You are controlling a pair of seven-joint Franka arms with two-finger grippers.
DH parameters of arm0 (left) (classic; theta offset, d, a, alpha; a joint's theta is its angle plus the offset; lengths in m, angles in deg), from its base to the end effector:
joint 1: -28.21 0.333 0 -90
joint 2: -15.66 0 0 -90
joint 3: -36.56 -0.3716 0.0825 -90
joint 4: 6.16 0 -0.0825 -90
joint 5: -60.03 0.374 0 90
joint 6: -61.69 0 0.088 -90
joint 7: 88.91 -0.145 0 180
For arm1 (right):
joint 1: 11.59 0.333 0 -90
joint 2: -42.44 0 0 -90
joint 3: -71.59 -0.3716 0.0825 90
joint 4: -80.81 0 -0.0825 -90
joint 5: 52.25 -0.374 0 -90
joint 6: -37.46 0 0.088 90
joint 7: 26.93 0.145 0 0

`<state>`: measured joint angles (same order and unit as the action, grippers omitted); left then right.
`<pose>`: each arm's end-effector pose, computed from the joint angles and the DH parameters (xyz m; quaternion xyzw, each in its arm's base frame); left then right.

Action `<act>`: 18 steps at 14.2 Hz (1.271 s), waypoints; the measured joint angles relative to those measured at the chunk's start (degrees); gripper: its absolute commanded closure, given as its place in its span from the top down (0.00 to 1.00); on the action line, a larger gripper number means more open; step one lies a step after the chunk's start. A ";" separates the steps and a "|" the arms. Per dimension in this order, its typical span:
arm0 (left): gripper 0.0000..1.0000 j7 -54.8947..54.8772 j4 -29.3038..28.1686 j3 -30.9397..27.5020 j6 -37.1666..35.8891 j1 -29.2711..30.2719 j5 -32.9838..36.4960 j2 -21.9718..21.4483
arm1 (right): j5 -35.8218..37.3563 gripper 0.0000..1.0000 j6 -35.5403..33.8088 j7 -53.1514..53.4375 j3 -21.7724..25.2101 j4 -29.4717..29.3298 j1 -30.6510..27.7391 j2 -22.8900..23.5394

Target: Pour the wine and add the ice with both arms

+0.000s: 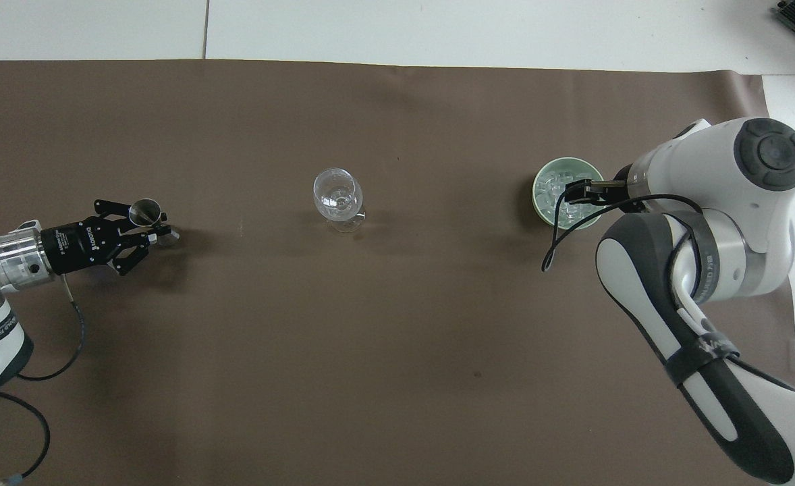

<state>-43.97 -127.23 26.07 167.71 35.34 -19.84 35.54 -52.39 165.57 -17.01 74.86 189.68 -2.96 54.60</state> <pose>0.5744 0.0590 0.3025 0.4565 0.6934 -0.3346 0.4458 0.6242 0.0606 0.4239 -0.9973 0.0394 -0.0620 0.0033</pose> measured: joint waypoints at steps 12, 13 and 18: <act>0.00 -1.93 0.94 0.53 -0.78 0.69 -4.91 2.09 | 0.00 0.81 7.72 1.20 0.03 -0.75 0.01 6.59; 0.00 -2.10 0.99 0.58 -0.78 0.69 -5.17 2.13 | 0.00 0.81 7.72 1.37 0.03 -0.88 0.01 6.59; 0.00 -2.32 1.90 0.58 -0.78 0.69 -6.09 2.68 | 0.00 0.80 7.73 3.03 0.02 -2.75 0.03 8.18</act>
<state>-46.29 -125.32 26.64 166.93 36.04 -25.94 38.22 -52.39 173.30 -13.98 74.87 186.93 -2.93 62.78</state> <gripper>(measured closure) 0.780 0.185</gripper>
